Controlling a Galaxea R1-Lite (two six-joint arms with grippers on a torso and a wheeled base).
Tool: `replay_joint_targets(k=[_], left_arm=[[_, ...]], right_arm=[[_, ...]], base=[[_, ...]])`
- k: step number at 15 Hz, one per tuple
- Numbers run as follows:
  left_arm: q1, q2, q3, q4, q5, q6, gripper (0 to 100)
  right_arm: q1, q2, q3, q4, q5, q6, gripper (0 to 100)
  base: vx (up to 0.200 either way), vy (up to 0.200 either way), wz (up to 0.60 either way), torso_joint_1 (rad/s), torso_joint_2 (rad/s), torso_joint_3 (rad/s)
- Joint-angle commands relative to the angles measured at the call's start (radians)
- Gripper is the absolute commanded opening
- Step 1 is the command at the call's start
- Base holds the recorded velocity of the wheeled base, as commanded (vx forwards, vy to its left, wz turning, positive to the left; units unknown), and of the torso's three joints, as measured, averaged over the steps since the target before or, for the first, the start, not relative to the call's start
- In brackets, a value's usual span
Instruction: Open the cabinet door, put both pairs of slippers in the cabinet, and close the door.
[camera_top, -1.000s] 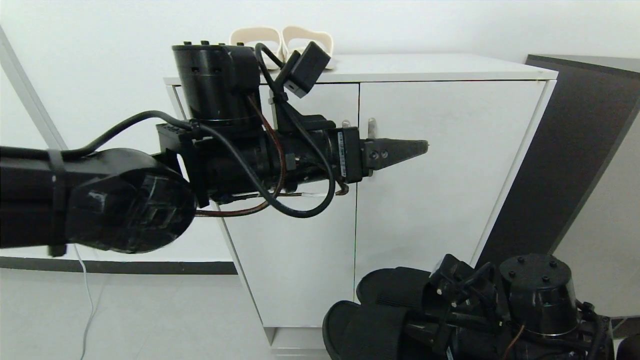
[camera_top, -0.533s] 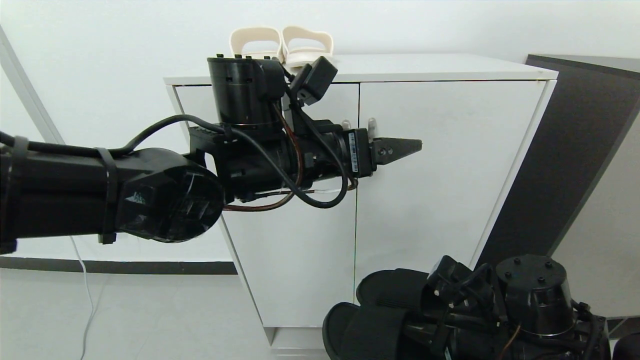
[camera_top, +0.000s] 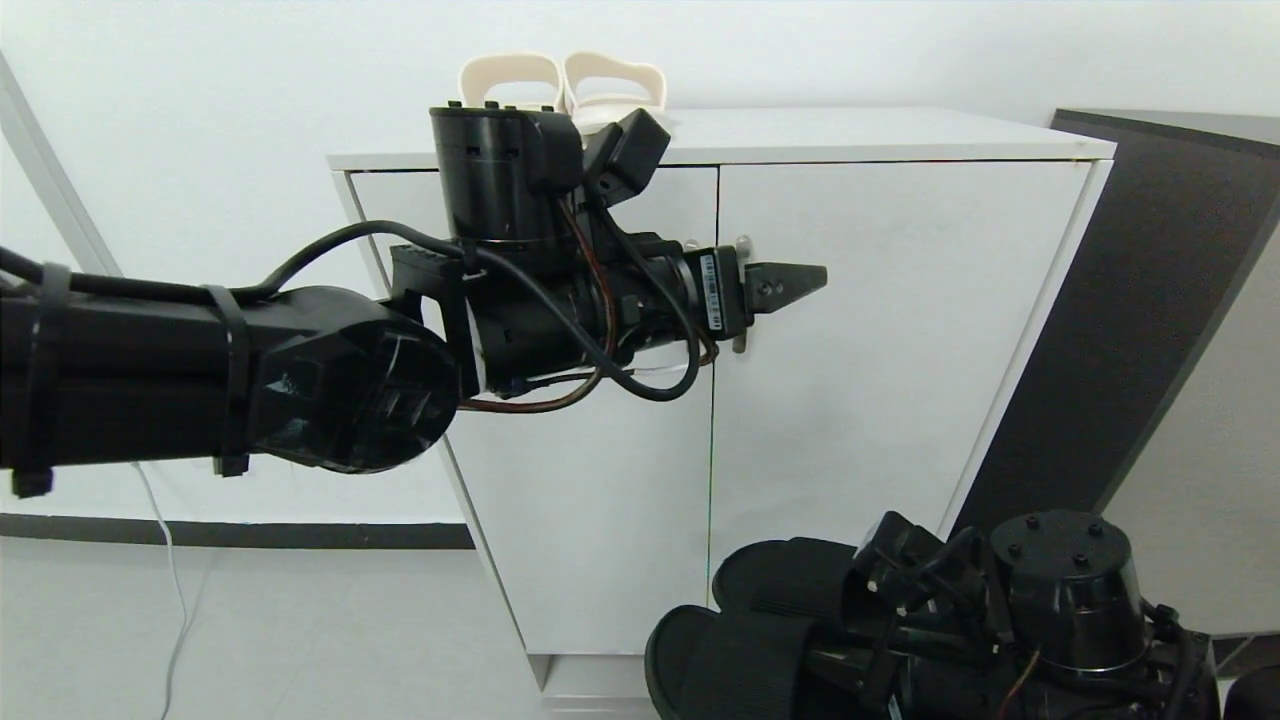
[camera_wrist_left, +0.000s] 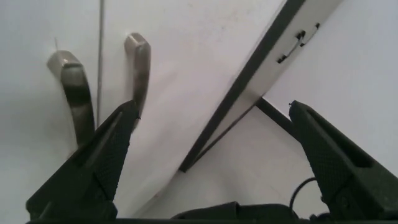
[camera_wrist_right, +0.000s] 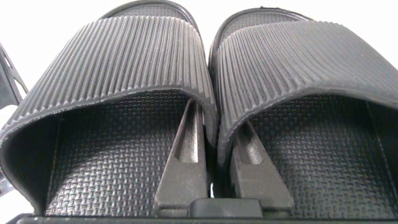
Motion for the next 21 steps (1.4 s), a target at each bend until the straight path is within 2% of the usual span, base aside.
replay_joint_targets(k=[1, 3, 10, 14, 15, 21], left_arm=[[-0.002, 0.029, -0.032, 0.004, 0.035, 0.002, 100], [-0.002, 0.052, -0.070, 0.030, 0.063, 0.002, 100], [-0.002, 0.122, -0.153, 0.069, 0.055, 0.002, 100], [-0.002, 0.129, -0.158, 0.067, 0.053, 0.002, 100], [-0.002, 0.129, -0.158, 0.069, 0.053, 0.000, 0], [-0.002, 0.106, -0.125, 0.069, 0.047, 0.000, 0]], right_arm=[[0.001, 0.002, -0.001, 0.000, 0.001, 0.000, 0], [0.001, 0.003, -0.001, 0.000, 0.001, 0.000, 0], [0.001, 0.005, 0.001, 0.000, 0.001, 0.000, 0], [0.001, 0.011, 0.002, 0.000, 0.001, 0.000, 0], [0.001, 0.012, 0.004, 0.000, 0.001, 0.000, 0], [0.005, 0.005, 0.028, 0.000, 0.011, -0.005, 0]], base=[[0.000, 0.000, 0.00, 0.000, 0.00, 0.000], [0.000, 0.000, 0.00, 0.000, 0.00, 0.000], [0.000, 0.000, 0.00, 0.000, 0.00, 0.000], [0.000, 0.000, 0.00, 0.000, 0.00, 0.000], [0.000, 0.000, 0.00, 0.000, 0.00, 0.000], [0.000, 0.000, 0.00, 0.000, 0.00, 0.000]])
